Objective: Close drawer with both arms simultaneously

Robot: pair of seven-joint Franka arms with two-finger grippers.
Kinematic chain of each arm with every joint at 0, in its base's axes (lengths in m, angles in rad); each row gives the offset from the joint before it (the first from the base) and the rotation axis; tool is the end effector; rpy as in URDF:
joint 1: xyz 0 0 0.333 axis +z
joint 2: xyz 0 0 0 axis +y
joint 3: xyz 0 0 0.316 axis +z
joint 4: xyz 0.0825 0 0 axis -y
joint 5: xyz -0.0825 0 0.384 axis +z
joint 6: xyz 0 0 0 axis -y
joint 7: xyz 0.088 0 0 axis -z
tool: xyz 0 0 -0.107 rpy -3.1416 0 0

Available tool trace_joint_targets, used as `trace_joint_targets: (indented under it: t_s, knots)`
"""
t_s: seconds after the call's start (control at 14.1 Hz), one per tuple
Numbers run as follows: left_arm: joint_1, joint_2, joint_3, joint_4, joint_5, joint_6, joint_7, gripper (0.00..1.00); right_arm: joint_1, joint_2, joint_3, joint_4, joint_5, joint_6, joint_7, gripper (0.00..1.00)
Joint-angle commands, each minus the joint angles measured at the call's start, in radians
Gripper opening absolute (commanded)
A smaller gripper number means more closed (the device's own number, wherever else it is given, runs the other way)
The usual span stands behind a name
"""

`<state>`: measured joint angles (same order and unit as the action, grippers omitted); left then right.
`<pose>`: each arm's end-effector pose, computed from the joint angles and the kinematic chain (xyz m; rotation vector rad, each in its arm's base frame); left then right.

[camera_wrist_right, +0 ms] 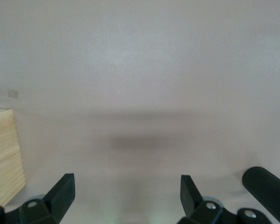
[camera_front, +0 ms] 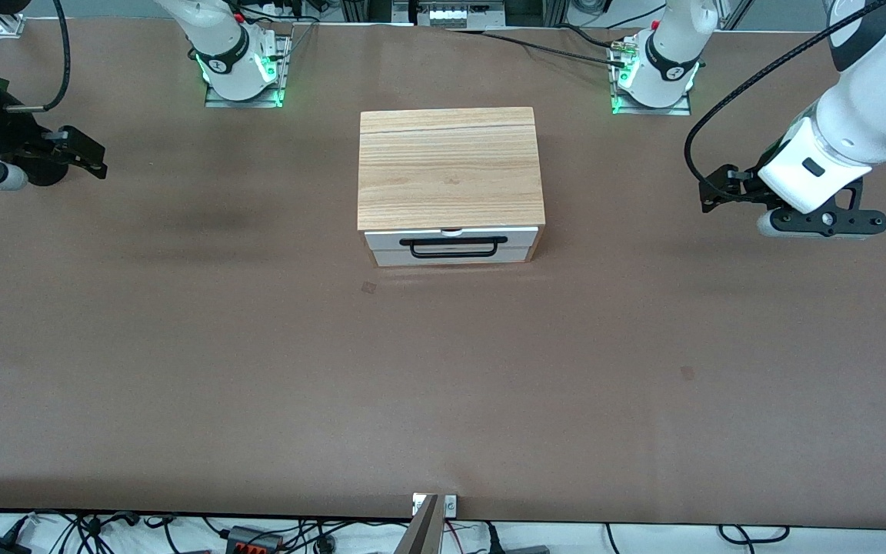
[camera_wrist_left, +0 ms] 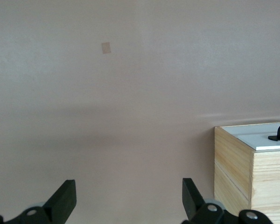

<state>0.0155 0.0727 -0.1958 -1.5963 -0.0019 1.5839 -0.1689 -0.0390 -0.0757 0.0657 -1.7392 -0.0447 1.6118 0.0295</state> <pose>0.5651 -0.0995 0.5733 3.1374 -0.0179 -0.1338 0.5307 0.0107 0.5896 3.0896 -0.0002 -0.0780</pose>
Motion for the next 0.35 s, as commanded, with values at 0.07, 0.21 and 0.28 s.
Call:
trace_joint_targets:
  t_s: [0.07, 0.21, 0.28]
  knots:
    - [-0.005, -0.022, 0.006, -0.020, 0.010, 0.007, 0.017, 1.00, -0.001, 0.037, -0.007, 0.040, 0.038, -0.021, 0.017, 1.00]
    - [-0.005, -0.022, 0.006, -0.019, 0.010, 0.007, 0.017, 1.00, -0.005, 0.042, -0.007, 0.040, 0.039, -0.021, 0.015, 1.00]
    - [-0.005, -0.022, 0.006, -0.016, 0.010, 0.005, 0.017, 1.00, -0.004, 0.044, -0.007, 0.041, 0.039, -0.021, 0.015, 1.00]
